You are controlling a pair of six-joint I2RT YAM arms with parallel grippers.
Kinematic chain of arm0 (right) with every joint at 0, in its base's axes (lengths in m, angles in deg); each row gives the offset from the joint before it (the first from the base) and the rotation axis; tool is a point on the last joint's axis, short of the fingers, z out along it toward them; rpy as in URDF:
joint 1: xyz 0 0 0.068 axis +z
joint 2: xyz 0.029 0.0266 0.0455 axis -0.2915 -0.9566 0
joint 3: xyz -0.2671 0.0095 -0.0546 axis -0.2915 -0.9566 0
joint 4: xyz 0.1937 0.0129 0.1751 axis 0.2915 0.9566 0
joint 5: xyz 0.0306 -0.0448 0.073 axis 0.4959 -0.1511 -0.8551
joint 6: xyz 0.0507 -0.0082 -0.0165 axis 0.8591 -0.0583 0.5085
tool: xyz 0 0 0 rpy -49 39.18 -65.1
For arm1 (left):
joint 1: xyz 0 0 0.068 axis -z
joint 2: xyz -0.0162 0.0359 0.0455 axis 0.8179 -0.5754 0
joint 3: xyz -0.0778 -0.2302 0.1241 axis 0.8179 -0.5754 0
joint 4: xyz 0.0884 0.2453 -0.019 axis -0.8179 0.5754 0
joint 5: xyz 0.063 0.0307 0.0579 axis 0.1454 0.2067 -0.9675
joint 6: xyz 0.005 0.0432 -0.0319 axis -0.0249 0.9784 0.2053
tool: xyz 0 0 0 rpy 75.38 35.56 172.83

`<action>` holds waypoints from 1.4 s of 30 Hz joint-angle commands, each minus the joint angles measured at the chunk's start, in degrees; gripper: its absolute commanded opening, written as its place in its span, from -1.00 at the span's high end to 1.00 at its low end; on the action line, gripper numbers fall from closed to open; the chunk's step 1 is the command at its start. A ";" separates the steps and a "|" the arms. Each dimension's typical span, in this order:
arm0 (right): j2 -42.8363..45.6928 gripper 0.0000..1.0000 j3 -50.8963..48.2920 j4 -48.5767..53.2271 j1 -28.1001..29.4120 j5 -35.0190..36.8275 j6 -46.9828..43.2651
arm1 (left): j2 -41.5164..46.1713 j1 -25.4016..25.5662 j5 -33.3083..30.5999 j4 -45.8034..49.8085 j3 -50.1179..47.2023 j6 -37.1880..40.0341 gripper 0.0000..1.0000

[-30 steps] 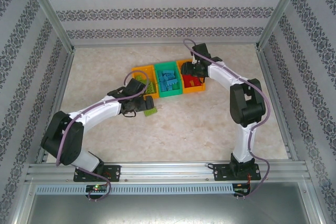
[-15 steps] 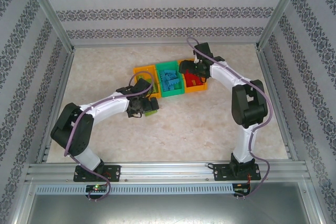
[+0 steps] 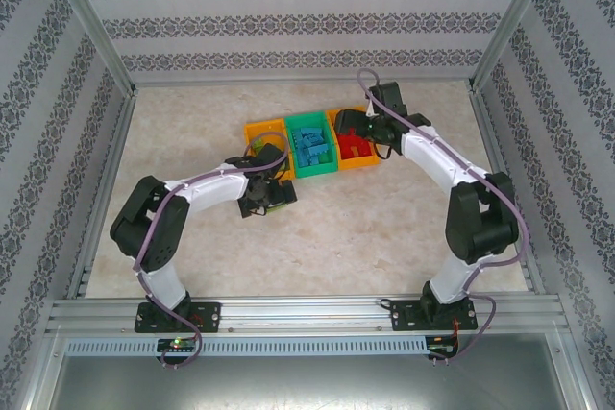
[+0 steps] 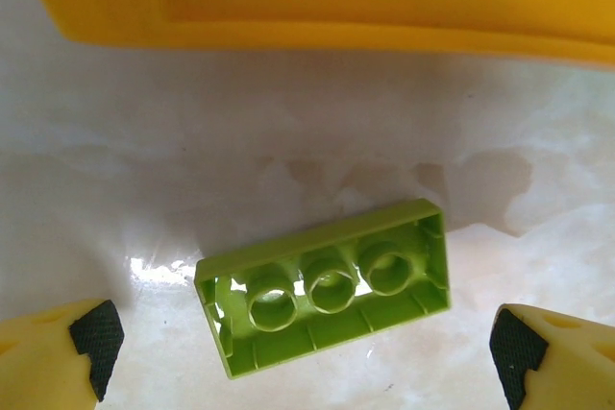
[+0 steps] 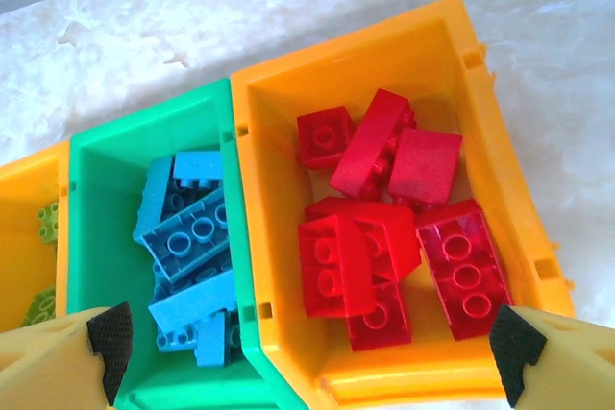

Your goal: Sort the legos into containers by color

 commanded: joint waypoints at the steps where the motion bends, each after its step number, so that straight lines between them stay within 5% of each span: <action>1: 3.18 -0.96 -4.02 -1.14 0.40 2.79 -0.24 | -0.84 0.80 -0.23 2.87 2.14 -1.81 -0.99; 23: 18.59 -0.96 -28.07 -1.70 -3.68 9.29 -3.14 | -9.66 2.27 -3.41 11.78 9.55 2.39 -0.77; 35: 22.01 -0.96 -31.87 -1.71 -5.65 9.12 -3.25 | -10.02 3.25 -5.38 14.44 11.51 7.90 -0.55; 42: 20.93 -0.96 -31.30 -2.01 -5.68 8.36 -3.51 | -7.84 3.24 -5.56 14.87 10.68 8.31 -0.62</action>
